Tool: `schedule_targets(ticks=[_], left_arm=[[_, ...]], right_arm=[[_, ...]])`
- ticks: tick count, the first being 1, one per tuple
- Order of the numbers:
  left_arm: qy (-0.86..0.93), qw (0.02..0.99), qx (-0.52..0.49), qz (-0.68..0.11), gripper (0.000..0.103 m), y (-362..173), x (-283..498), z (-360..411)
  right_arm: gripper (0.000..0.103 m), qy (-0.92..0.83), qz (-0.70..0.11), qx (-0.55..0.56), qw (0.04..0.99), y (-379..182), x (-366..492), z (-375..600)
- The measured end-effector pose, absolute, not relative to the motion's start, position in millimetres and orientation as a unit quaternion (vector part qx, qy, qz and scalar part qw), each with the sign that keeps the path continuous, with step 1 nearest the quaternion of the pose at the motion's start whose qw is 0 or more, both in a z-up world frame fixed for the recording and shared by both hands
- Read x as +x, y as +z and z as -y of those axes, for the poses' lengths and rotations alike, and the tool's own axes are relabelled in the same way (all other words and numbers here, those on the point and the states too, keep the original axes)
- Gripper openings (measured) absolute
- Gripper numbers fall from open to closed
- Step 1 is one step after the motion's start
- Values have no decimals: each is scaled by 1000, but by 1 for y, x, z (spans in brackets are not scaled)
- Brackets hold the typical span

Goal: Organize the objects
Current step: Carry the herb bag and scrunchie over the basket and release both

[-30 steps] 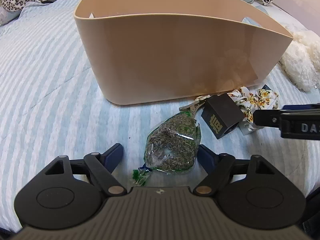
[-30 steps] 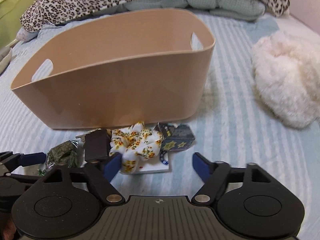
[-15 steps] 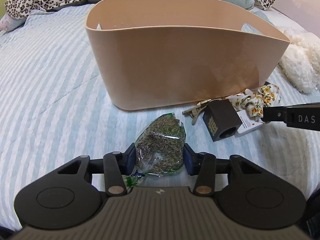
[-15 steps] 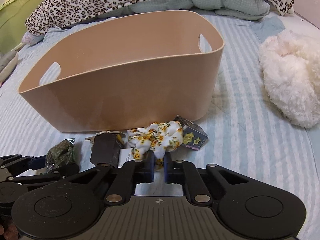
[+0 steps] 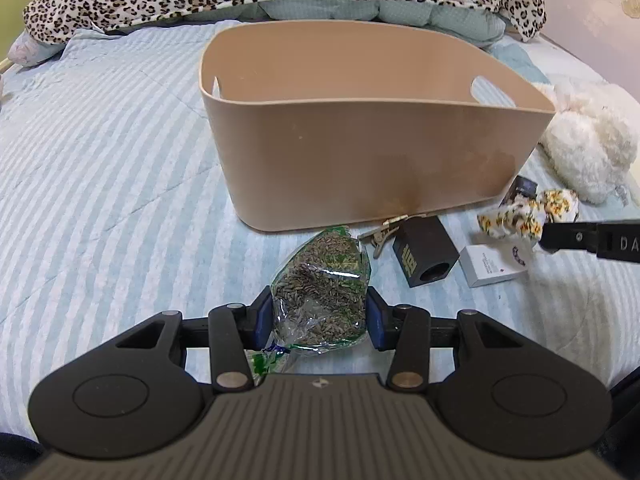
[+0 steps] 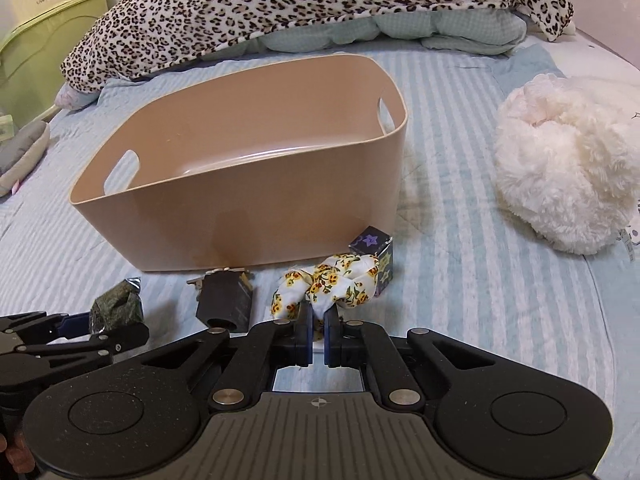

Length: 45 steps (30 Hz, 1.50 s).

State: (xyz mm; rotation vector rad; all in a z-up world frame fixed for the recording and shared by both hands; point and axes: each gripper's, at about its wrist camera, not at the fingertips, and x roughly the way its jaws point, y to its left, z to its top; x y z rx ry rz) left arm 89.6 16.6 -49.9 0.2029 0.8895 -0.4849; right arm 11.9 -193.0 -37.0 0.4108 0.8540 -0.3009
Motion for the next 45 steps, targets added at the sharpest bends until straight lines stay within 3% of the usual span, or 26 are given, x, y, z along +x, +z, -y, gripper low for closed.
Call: schedule_targets(ticks=[17, 25, 35, 45], left_arm=[[-250, 901, 86, -345, 48, 30, 89, -9], [-238, 916, 96, -309, 48, 51, 118, 13], [-205, 919, 122, -314, 48, 40, 168, 46], [-194, 897, 150, -369, 48, 2, 198, 63]], right_arm=[[5, -138, -311, 180, 923, 45, 4, 207], [5, -139, -295, 178, 928, 53, 36, 220], [5, -137, -312, 165, 926, 37, 81, 228], [5, -126, -368, 146, 909, -2, 109, 221]])
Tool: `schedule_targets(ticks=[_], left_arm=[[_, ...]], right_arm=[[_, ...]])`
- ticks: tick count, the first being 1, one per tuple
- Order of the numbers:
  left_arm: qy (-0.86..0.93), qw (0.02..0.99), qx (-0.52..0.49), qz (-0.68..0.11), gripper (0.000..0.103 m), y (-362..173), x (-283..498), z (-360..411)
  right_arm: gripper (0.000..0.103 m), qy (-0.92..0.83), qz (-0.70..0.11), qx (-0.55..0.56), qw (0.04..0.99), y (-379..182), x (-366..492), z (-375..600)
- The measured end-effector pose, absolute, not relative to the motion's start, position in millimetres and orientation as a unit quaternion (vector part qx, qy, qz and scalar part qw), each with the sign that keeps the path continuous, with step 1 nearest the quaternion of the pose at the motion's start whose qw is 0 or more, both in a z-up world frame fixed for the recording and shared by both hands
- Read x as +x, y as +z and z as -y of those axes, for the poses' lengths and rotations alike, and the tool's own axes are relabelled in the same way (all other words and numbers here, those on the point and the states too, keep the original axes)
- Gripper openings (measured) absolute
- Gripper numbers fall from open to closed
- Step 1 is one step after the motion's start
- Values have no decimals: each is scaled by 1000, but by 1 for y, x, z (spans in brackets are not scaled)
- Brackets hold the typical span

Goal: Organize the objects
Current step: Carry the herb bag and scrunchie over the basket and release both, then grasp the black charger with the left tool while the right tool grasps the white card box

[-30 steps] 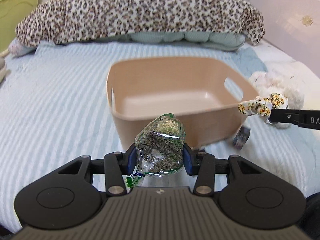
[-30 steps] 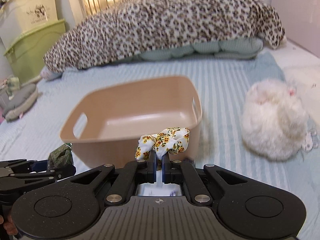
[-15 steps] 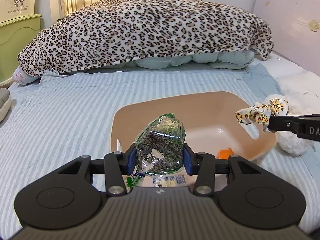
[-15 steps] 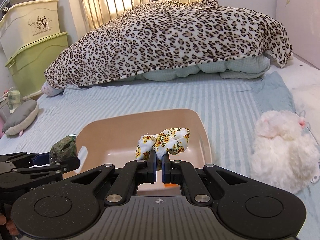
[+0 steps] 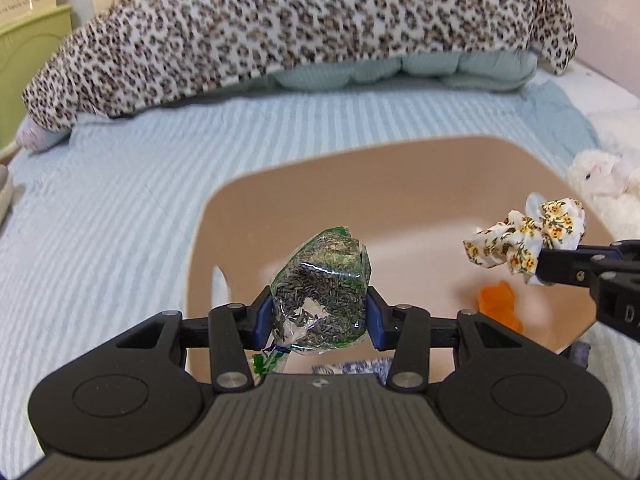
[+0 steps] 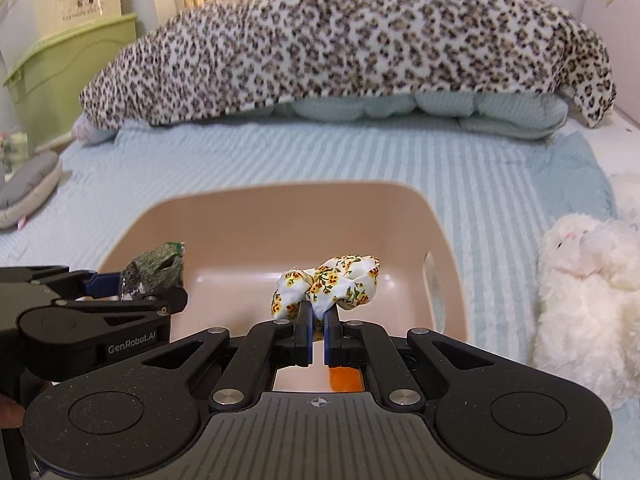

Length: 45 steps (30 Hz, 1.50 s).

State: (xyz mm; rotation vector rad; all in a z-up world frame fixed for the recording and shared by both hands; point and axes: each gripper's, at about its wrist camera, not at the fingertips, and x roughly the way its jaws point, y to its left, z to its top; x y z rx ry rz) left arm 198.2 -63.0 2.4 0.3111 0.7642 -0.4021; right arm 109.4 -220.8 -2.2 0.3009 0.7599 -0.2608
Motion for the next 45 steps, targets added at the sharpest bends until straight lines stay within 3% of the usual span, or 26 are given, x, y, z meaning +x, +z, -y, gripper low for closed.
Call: schedule_targets(ticks=[8, 9, 10, 12, 13, 19, 30, 45], left_arm=[[-201, 887, 152, -387, 51, -10, 197, 57], [-202, 888, 150, -386, 56, -9, 196, 56], [-200, 889, 150, -383, 58, -6, 195, 55], [-197, 893, 151, -377, 70, 0, 191, 55], [-198, 894, 150, -373, 72, 4, 189, 54], [-207, 898, 149, -358, 78, 27, 170, 42], [-219, 896, 159, -353, 79, 45, 131, 20], [-225, 869, 160, -410, 83, 4, 102, 5]], right_arm=[[11, -123, -391, 138, 902, -13, 108, 216], [15, -122, -389, 137, 903, -12, 106, 215], [30, -123, -387, 136, 904, -9, 104, 214], [44, -118, -380, 139, 907, -3, 100, 213], [53, -118, -376, 138, 909, 1, 97, 212], [72, -116, -361, 128, 916, 18, 75, 205], [90, -130, -385, 125, 905, 17, 30, 198], [93, -158, -466, 126, 861, -40, 13, 189]])
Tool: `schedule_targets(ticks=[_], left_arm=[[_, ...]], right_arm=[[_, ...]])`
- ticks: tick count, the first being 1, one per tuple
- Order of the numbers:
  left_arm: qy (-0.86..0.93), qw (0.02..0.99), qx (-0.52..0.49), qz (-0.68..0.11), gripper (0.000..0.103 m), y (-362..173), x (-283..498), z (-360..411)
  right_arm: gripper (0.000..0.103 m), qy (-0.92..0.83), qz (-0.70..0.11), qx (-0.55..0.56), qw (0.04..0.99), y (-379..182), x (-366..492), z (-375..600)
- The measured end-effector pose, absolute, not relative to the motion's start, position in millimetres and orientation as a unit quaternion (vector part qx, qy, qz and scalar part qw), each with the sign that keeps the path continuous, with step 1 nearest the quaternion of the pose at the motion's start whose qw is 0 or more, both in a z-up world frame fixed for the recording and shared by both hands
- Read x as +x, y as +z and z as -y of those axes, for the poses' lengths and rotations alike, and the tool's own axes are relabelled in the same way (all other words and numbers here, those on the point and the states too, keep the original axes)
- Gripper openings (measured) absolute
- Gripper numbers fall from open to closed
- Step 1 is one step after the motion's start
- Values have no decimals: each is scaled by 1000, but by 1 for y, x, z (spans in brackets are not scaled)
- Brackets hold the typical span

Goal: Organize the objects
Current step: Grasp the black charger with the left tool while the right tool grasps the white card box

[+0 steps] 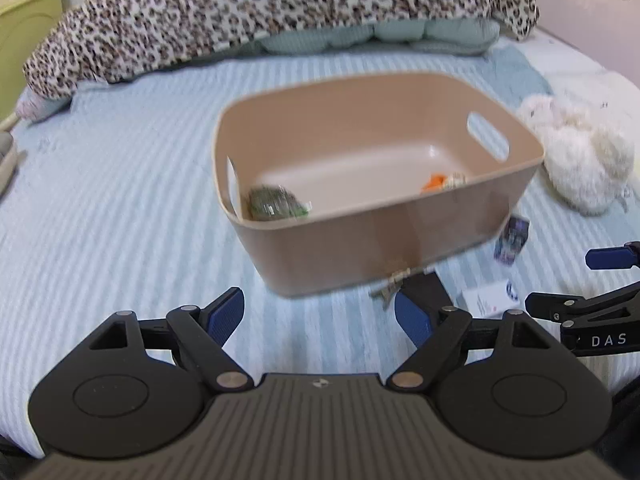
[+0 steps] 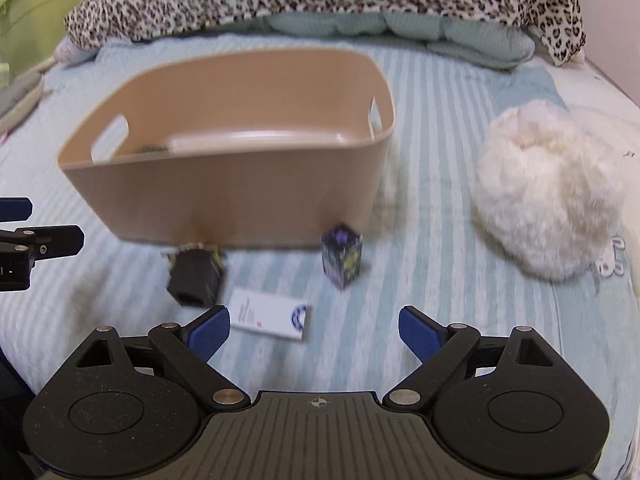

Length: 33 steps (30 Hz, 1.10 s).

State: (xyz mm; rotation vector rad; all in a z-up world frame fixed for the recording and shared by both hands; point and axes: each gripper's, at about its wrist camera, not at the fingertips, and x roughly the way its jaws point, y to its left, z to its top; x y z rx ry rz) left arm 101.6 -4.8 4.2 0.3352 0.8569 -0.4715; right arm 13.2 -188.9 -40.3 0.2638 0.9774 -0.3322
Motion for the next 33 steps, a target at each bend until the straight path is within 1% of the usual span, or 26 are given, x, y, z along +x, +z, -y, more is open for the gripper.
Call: schedule_targets(ticks=[2, 4, 5, 9, 16, 20, 26, 31, 33], left_arm=[[-225, 864, 162, -421, 83, -5, 102, 6], [-223, 861, 161, -428, 83, -15, 102, 9], [-222, 862, 159, -427, 83, -18, 102, 10], [-223, 859, 158, -434, 83, -31, 104, 18], [-233, 851, 152, -445, 83, -49, 111, 36], [-238, 853, 145, -440, 83, -54, 115, 50], [-250, 853, 137, -438, 83, -61, 122, 69], [-254, 843, 107, -462, 83, -70, 130, 74], [-248, 841, 116, -467, 83, -75, 133, 76]], right_arm=[[94, -159, -472, 125, 858, -47, 12, 188], [99, -159, -476, 134, 854, -55, 11, 190], [99, -159, -478, 140, 852, -59, 11, 191], [99, -161, -491, 160, 841, -72, 15, 195], [100, -162, -509, 162, 830, -89, 19, 194], [100, -160, -515, 171, 825, -97, 19, 193], [102, -162, -514, 173, 824, -100, 20, 194], [103, -165, -514, 174, 824, -101, 22, 195], [103, -166, -514, 173, 824, -101, 23, 195]])
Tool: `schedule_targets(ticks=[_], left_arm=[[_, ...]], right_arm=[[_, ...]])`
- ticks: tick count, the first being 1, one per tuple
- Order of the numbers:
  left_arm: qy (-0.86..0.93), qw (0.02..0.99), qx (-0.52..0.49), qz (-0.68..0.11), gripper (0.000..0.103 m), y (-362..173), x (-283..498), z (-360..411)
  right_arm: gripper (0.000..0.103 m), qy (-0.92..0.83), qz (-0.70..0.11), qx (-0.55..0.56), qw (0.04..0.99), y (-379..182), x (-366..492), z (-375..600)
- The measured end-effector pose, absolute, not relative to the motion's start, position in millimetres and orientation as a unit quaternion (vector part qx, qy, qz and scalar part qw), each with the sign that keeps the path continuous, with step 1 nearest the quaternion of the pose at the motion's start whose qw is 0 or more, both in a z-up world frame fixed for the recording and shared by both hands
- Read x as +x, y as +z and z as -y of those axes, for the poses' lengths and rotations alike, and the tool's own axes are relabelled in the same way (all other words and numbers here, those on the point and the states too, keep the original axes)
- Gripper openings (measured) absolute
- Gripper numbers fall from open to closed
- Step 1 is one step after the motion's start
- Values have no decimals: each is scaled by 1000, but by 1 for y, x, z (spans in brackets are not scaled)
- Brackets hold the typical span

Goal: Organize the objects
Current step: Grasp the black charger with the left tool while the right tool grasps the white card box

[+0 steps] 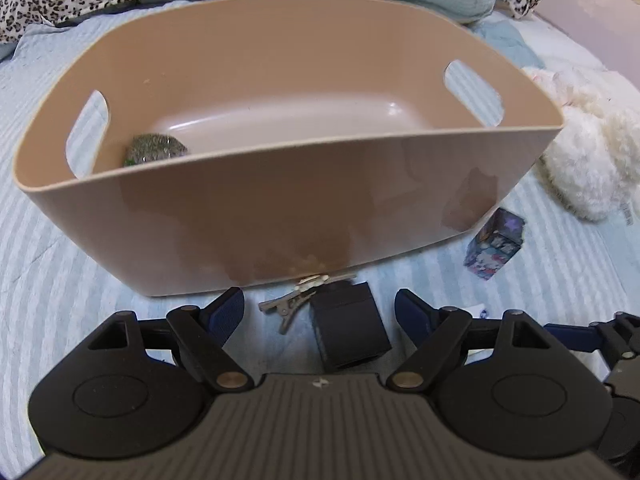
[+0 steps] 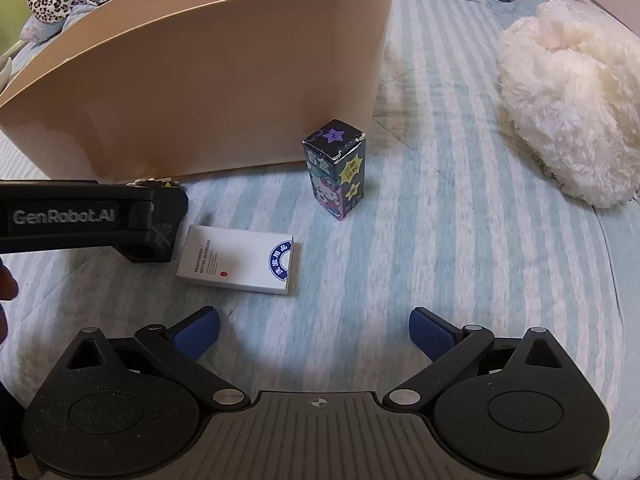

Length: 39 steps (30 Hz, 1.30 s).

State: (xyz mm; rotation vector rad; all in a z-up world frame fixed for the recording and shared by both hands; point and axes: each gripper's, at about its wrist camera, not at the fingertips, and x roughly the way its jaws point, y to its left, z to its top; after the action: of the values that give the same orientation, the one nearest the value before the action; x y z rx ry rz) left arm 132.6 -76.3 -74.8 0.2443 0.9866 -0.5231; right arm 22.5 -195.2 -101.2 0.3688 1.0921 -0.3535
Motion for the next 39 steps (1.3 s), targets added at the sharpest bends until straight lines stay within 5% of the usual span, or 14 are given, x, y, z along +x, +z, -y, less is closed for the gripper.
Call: schedule_targets(ticks=[10, 19, 32, 39], left_arm=[[-225, 840, 129, -476, 74, -88, 141, 64], [-227, 842, 135, -470, 34, -84, 139, 46], [-224, 843, 116, -476, 34, -80, 135, 22], [-221, 843, 113, -477, 34, -78, 131, 15]], right_arm=[[103, -161, -507, 173, 829, -104, 33, 188], [103, -154, -495, 176, 837, -104, 45, 182], [99, -149, -478, 144, 854, -104, 58, 172], [74, -144, -469, 136, 860, -99, 55, 172]])
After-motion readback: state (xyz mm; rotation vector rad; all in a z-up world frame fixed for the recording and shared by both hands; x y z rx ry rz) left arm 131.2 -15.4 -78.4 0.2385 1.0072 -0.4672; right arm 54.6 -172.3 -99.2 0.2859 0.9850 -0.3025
